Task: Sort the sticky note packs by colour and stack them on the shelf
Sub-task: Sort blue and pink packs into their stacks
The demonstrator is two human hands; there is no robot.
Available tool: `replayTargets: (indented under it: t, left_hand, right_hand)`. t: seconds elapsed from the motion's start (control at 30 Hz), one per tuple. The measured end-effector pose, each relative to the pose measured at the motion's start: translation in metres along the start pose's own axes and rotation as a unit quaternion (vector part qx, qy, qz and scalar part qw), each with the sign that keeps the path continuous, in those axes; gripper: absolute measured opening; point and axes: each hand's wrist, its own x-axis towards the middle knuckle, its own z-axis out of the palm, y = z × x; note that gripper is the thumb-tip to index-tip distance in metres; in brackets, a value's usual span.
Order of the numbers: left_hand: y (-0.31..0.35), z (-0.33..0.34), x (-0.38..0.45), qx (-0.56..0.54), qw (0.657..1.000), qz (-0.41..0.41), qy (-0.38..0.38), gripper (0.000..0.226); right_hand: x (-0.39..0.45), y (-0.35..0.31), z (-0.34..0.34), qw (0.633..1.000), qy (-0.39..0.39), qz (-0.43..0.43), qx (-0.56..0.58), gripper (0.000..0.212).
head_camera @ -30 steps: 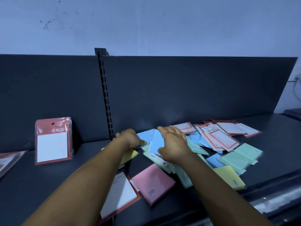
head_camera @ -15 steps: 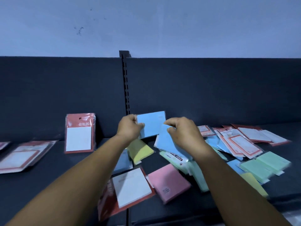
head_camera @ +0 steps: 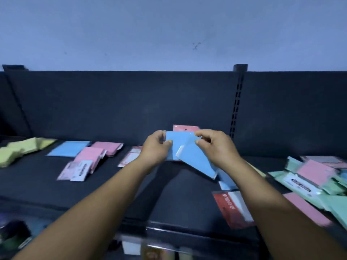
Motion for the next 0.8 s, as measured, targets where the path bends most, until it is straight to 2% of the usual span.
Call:
replayTargets:
  t: [0.3,0.4,0.57,0.73,0.8]
  left_hand:
    - [-0.048,-0.169,-0.038,0.070,0.996,-0.039,0.051,0.008]
    - [-0.059,-0.212,-0.051,0.036,0.996,-0.070,0.046,0.009]
    - [-0.075,-0.268,-0.060,-0.006,0.995,-0.071,0.063,0.015]
    - [-0.090,-0.312,-0.057,-0.070,0.991,-0.080,0.078,0.007]
    - [-0.096,-0.327,-0.054,-0.066,0.988,-0.090,0.108,0.009]
  right_hand:
    - [-0.009,-0.118,0.127,0.996,-0.072,-0.050,0.019,0.024]
    - [-0.011,-0.154,0.161,0.995,-0.079,-0.058,0.018,0.026]
    - [-0.006,-0.208,0.208,0.992,-0.086,-0.071,0.060,0.011]
    - [0.015,-0.245,0.253,0.986,-0.088,-0.114,0.085,0.010]
    - [0.024,-0.253,0.272,0.983,-0.094,-0.134,0.085,0.016]
